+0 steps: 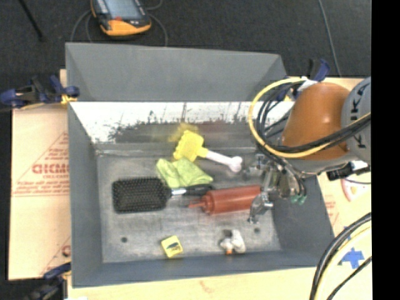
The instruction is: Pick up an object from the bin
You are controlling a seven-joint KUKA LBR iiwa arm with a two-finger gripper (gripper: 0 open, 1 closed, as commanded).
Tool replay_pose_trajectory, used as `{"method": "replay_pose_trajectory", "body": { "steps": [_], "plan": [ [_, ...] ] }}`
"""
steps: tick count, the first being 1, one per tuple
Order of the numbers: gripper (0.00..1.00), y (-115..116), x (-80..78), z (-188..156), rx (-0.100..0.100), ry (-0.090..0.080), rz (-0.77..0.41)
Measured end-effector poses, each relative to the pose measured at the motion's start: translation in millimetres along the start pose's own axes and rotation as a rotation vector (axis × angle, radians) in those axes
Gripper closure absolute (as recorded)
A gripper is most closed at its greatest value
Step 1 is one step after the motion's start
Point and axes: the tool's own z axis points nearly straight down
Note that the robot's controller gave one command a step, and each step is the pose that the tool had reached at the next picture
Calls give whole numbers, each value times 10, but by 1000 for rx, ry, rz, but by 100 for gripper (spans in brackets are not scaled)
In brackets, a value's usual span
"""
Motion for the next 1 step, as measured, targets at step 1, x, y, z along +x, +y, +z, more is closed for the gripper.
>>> {"method": "replay_pose_trajectory", "body": {
  "steps": [1],
  "plan": [
    [100, 75, 26, 699, 4, -33, 118]
  ]
}}
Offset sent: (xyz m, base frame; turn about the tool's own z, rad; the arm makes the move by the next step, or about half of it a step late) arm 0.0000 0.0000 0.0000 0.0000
